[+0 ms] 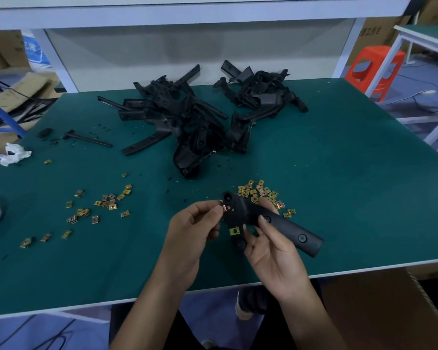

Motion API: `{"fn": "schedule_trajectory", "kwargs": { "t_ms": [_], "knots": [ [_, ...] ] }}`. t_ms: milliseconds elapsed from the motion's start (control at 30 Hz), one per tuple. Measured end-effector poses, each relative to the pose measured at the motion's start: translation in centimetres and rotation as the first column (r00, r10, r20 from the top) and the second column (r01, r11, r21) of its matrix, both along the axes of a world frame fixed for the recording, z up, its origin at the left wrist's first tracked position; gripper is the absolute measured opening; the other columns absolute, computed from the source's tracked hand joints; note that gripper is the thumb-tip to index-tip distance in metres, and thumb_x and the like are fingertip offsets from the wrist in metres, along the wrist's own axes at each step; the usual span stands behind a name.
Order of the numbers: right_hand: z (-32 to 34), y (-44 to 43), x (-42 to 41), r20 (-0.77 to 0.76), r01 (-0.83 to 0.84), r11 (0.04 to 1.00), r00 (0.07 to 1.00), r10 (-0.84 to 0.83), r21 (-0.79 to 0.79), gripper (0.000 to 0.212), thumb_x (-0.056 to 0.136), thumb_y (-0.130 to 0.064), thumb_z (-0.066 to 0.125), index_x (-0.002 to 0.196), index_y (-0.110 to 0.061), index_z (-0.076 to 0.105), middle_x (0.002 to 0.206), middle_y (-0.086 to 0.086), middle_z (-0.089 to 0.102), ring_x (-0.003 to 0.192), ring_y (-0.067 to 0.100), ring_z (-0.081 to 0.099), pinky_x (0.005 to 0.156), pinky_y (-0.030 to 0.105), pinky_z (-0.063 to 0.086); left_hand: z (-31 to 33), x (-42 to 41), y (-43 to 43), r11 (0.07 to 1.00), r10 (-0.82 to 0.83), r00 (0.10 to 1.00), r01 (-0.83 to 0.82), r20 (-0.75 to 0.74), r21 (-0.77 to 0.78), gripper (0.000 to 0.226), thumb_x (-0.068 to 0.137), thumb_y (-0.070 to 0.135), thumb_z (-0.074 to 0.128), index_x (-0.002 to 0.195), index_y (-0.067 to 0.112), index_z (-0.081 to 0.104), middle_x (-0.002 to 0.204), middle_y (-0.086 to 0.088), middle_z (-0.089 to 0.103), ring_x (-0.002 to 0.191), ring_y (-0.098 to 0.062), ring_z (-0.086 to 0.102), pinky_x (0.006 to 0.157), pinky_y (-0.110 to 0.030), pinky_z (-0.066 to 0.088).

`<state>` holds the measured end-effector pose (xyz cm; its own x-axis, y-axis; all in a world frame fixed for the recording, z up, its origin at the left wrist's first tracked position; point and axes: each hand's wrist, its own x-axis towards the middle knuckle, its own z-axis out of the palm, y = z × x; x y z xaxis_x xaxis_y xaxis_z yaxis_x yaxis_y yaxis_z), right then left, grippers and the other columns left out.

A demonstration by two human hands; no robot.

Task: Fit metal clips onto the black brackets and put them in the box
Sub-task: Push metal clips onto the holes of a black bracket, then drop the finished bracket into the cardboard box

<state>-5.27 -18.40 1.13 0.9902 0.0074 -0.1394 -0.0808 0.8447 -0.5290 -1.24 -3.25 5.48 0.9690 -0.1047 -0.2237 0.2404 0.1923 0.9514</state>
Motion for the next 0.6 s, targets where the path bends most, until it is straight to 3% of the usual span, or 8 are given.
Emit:
{"fn": "schedule_trajectory", "kwargs": {
  "t_ms": [267,400,600],
  "knots": [
    [0.4,0.2,-0.1,-0.002,0.002,0.995,1.000,-0.003,-0.098,0.032,0.092,-0.012,0.059,0.113,-0.032,0.072,0.116,0.011,0.071,0.084,0.021,0.070,0.073,0.034,0.060,0.1,0.3,1.0,0.993,-0.007,0.994,-0.006,0.112,0.115,0.010,0.090,0.005,0.070,0.096,0.014,0.071,0.067,0.006,0.063,0.061,-0.006,0.054,0.059,-0.016,0.049],
    [0.2,0.3,-0.1,0.016,-0.001,0.987,1.000,0.004,-0.164,0.030,0.094,-0.011,0.060,0.115,-0.030,0.071,0.118,0.012,0.069,0.084,0.022,0.067,0.076,0.036,0.059,0.1,0.6,1.7,0.983,-0.073,0.986,0.045,0.151,0.180,0.017,0.089,0.007,0.073,0.099,0.021,0.070,0.065,0.005,0.060,0.061,-0.007,0.054,0.060,-0.018,0.049],
    [0.4,0.6,-0.1,0.027,0.035,0.973,0.999,-0.030,-0.226,0.029,0.094,-0.009,0.062,0.113,-0.029,0.072,0.109,0.010,0.072,0.080,0.021,0.068,0.073,0.033,0.059,-0.4,0.6,1.4,0.982,-0.060,0.987,0.031,0.150,0.185,0.014,0.090,0.009,0.072,0.102,0.016,0.070,0.063,0.004,0.060,0.059,-0.007,0.054,0.059,-0.018,0.048]
  ]
}}
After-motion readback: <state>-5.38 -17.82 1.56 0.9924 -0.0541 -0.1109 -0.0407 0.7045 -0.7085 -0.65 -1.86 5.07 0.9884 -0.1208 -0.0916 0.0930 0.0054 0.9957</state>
